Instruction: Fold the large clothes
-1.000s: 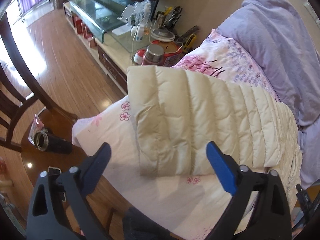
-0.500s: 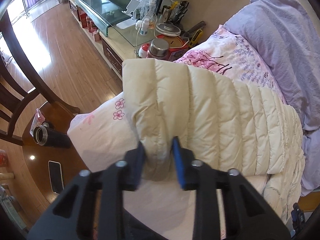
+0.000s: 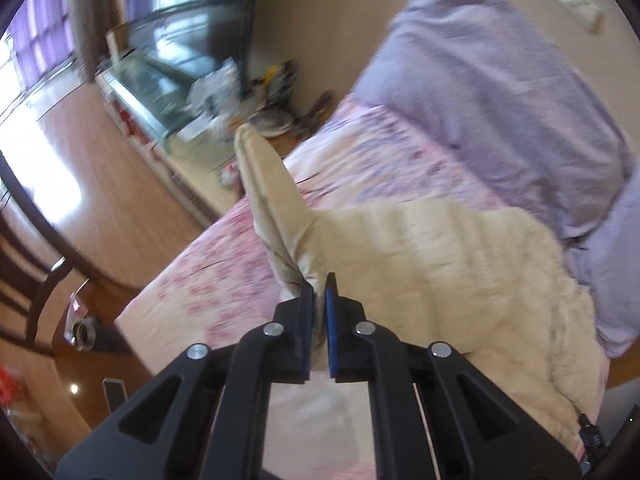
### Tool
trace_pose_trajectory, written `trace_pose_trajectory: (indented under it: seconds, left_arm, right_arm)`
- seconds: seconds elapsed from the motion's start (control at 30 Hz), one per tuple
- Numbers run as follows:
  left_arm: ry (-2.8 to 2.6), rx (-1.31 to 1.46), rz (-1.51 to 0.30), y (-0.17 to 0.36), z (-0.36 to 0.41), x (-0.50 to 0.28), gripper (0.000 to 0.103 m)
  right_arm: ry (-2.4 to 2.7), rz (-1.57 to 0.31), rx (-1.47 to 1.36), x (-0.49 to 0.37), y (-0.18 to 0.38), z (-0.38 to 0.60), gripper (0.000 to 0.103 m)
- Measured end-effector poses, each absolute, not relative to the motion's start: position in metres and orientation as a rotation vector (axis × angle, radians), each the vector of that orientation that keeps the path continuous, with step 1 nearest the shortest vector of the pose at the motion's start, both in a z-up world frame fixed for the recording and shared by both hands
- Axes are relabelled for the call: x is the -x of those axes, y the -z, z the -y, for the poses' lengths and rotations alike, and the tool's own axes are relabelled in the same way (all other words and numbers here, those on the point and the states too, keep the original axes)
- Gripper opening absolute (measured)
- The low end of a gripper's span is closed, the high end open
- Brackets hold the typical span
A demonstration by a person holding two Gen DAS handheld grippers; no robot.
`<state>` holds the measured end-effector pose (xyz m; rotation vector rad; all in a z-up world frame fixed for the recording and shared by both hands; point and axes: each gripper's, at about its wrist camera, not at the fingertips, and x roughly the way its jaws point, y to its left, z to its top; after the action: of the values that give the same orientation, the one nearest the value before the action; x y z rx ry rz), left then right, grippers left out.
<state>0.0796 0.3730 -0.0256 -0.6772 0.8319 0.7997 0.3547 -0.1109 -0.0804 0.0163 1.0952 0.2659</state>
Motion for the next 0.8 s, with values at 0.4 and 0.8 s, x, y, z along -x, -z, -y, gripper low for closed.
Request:
trace_pose_trajectory:
  seconds: [0.4, 0.8]
  left_arm:
    - [-0.501, 0.488, -0.795, -0.034, -0.259, -0.207, 0.0]
    - [-0.583, 0.449, -0.936, 0.012, -0.25, -0.223, 0.026]
  right_arm:
    - [-0.216, -1.098, -0.073, -0.361, 0.086, 0.181, 0.089]
    - [-0.181, -1.143, -0.103, -0.37, 0.097, 0.22, 0.089]
